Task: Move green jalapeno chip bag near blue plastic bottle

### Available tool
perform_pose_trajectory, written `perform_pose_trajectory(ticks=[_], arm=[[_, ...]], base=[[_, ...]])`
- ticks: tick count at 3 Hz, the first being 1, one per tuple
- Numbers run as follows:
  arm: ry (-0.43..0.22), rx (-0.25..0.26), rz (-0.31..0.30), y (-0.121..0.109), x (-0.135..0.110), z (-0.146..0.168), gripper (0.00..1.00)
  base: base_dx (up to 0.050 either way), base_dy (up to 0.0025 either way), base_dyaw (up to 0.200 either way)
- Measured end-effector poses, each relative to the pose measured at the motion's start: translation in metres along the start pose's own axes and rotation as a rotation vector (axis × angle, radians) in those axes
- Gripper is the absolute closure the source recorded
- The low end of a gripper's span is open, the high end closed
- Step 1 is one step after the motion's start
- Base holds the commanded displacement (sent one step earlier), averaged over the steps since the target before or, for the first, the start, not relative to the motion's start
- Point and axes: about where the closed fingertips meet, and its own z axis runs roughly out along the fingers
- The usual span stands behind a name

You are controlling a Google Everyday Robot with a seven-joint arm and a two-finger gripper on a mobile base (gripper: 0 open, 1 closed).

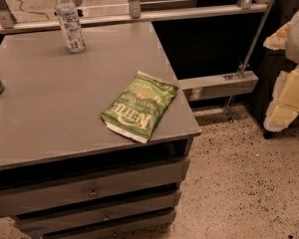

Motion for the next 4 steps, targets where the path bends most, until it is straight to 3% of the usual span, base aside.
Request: perform_pose_trajectory(ticks=[1, 2, 3, 4], arm=[[0.0, 0.0, 0.0, 0.0, 0.0, 0.0, 0.0], [-0.099, -0.017, 0.014, 0.0, -0.016, 0.021, 0.0], [-0.306, -0.069, 0.027, 0.001, -0.05, 0.075, 0.0], [-0.553, -0.094, 0.03, -0.008, -0.107, 0.115, 0.0]], base=[[0.0, 0.0, 0.0], [0.0, 0.0, 0.0], [0.0, 0.0, 0.0], [0.0, 0.0, 0.0]])
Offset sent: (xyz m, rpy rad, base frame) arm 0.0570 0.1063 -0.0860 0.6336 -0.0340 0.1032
